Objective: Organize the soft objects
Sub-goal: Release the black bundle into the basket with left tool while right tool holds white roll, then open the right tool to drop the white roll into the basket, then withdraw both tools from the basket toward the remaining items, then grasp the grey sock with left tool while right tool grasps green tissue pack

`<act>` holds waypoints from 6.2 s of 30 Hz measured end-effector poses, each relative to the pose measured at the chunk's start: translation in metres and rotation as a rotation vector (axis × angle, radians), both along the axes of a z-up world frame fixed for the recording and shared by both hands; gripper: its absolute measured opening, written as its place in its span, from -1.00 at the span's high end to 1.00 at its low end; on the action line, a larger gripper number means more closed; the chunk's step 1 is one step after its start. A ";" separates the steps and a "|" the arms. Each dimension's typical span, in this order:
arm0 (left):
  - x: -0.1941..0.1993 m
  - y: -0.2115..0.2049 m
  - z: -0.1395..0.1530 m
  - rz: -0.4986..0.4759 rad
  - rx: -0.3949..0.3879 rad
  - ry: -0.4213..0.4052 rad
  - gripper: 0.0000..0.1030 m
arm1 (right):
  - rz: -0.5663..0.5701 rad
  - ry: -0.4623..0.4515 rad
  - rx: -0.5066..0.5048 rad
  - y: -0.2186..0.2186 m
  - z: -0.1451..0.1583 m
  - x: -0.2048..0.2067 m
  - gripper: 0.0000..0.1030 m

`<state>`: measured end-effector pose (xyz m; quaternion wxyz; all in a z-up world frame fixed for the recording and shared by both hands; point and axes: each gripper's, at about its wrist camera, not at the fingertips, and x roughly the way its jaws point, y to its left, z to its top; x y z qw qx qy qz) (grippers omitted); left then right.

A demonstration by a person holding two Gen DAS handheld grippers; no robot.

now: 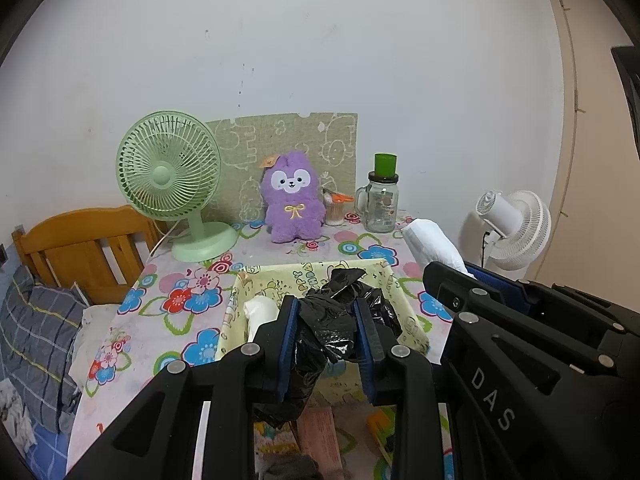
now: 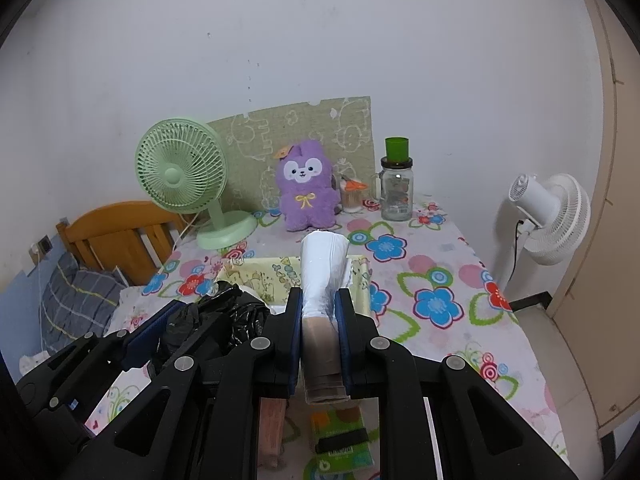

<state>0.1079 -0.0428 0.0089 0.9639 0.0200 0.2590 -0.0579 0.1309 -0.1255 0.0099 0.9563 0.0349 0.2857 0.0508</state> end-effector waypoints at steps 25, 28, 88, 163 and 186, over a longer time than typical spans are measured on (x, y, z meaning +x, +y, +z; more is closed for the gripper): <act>0.099 0.021 -0.048 0.004 -0.006 0.128 0.27 | 0.055 0.095 0.024 0.013 -0.041 0.096 0.64; 0.103 0.022 -0.055 -0.001 0.004 0.159 -0.01 | 0.069 0.113 0.032 0.015 -0.048 0.104 0.64; -0.028 0.002 -0.021 0.019 -0.010 0.021 -0.95 | 0.013 -0.038 -0.066 0.004 -0.016 -0.035 -0.93; -0.009 -0.008 -0.141 0.103 0.103 0.208 0.20 | -0.035 0.254 -0.005 -0.011 -0.155 -0.002 -0.53; -0.018 0.003 -0.132 0.077 0.045 0.207 0.46 | -0.032 0.258 0.014 -0.003 -0.145 -0.011 0.14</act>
